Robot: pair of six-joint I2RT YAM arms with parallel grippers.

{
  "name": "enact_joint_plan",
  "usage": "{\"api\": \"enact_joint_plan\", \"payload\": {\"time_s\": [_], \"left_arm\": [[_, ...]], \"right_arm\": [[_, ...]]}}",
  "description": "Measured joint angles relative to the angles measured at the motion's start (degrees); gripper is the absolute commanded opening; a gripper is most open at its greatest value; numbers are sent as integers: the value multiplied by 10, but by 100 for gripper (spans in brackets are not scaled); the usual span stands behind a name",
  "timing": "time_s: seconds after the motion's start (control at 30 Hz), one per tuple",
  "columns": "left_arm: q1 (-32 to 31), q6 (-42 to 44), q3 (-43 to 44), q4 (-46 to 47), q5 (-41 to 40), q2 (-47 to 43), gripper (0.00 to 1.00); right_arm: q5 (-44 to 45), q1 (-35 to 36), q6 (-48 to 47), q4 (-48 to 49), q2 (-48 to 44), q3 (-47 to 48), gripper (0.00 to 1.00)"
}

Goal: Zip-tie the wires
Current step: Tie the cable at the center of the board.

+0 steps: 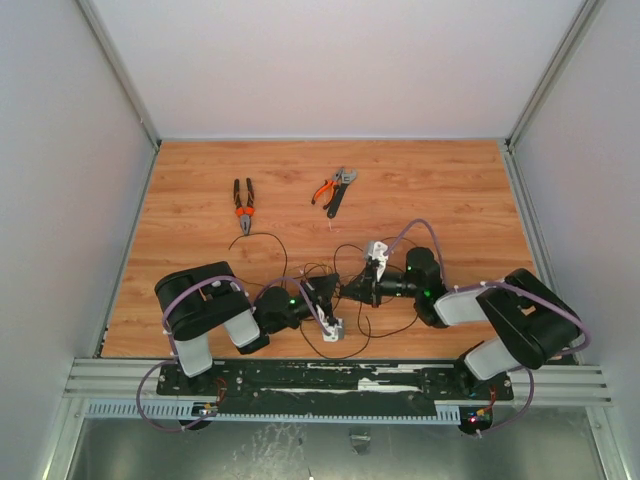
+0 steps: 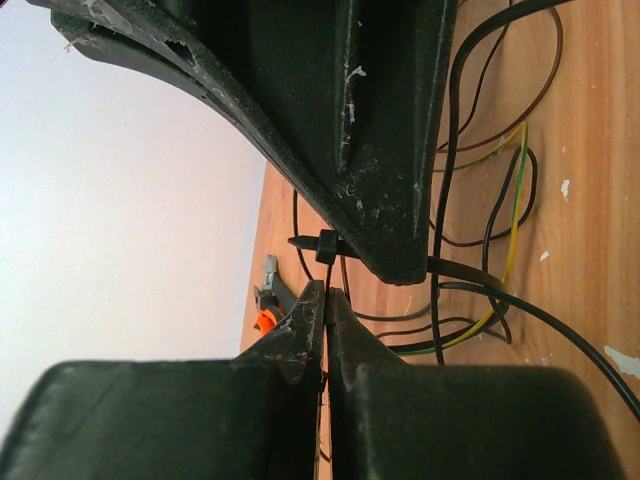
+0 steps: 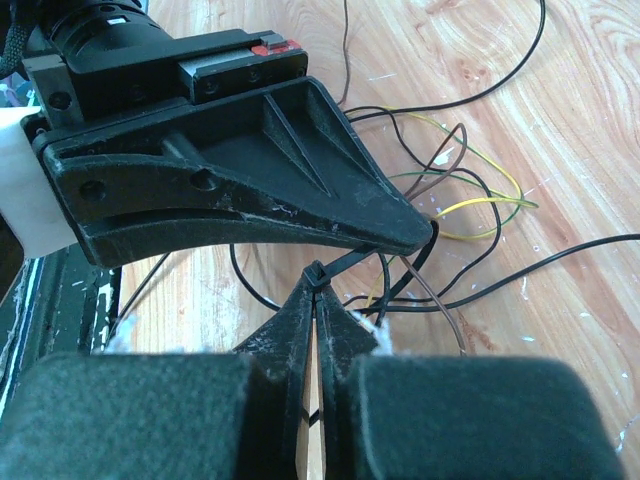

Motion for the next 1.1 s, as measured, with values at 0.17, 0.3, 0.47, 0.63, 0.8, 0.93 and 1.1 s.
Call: {"api": "enact_joint_plan", "payload": {"time_s": [0.17, 0.3, 0.47, 0.63, 0.8, 0.93, 1.1], "left_arm": [[-5, 7, -1, 0, -2, 2, 0], [-8, 8, -1, 0, -4, 6, 0], [-10, 6, -1, 0, -6, 7, 0], [-10, 6, -1, 1, -6, 8, 0], [-12, 7, -1, 1, -8, 10, 0], [-15, 8, -1, 1, -10, 12, 0], [-17, 8, -1, 1, -13, 15, 0]], "right_arm": [[-7, -7, -7, -38, -18, 10, 0], [-10, -10, -10, -61, -26, 17, 0], [-11, -10, -10, -70, -26, 18, 0], [-11, -10, -9, -74, -26, 19, 0], [-11, -10, -4, -85, -26, 30, 0], [-10, -10, -1, -94, -26, 36, 0], [-8, -10, -1, -113, -26, 46, 0]]}}
